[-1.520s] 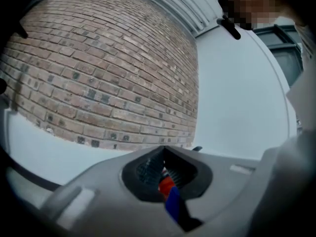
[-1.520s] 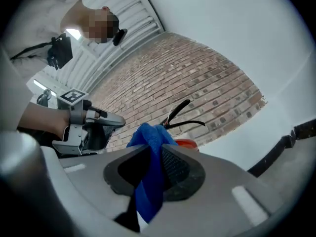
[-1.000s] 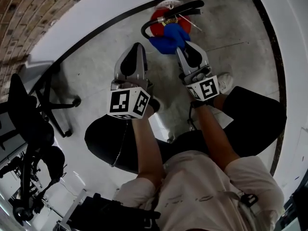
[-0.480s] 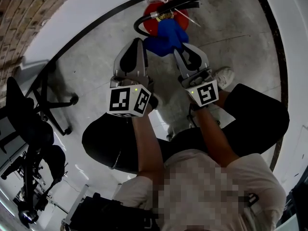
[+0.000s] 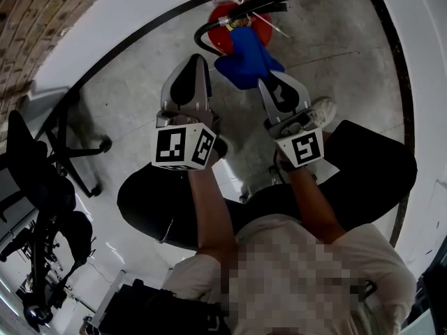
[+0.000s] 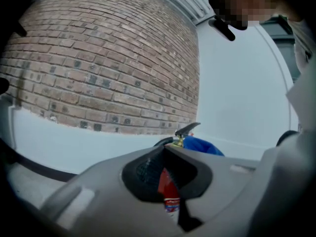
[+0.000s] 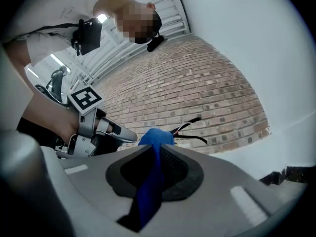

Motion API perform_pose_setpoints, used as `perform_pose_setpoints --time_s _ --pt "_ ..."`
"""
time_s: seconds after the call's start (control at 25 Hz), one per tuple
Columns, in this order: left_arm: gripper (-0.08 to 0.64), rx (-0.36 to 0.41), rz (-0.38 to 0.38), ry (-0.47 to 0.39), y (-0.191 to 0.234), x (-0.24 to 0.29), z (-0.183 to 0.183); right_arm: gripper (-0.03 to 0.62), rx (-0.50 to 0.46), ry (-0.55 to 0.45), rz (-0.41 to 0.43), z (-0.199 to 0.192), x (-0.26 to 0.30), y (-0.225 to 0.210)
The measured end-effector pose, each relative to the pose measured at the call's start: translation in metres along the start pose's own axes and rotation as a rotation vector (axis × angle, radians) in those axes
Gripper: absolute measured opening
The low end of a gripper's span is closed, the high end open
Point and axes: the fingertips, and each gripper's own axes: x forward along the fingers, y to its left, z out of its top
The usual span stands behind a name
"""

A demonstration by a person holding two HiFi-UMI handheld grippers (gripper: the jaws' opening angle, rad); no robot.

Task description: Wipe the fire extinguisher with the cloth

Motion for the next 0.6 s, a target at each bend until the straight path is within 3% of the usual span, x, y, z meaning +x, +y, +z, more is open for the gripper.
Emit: perform_pose_setpoints --time_s 0.16,0.28,0.36,0.52,0.6 --pt "0.000 0.004 -0.018 -0.052 -0.001 -0.006 0.009 0.041 -0.029 -0.033 0.024 0.031 -0.009 0.009" --pt "0.000 0.003 -0.019 -0.071 0.000 -0.010 0.015 0.041 -0.057 0.013 0.027 0.019 -0.011 0.011" --pt "0.000 0.005 -0.023 -0.071 -0.003 -0.012 0.016 0.043 -0.038 0.088 0.000 -0.016 -0.014 0.004" --pt "0.000 0.010 -0.024 -0.058 -0.004 -0.017 0.011 0.043 0.090 0.223 -0.122 -0.113 -0.018 -0.016" --pt "0.000 0.016 -0.016 -0.048 -0.001 -0.020 0.008 0.043 0.150 0.307 -0.142 -0.165 -0.018 -0.016"
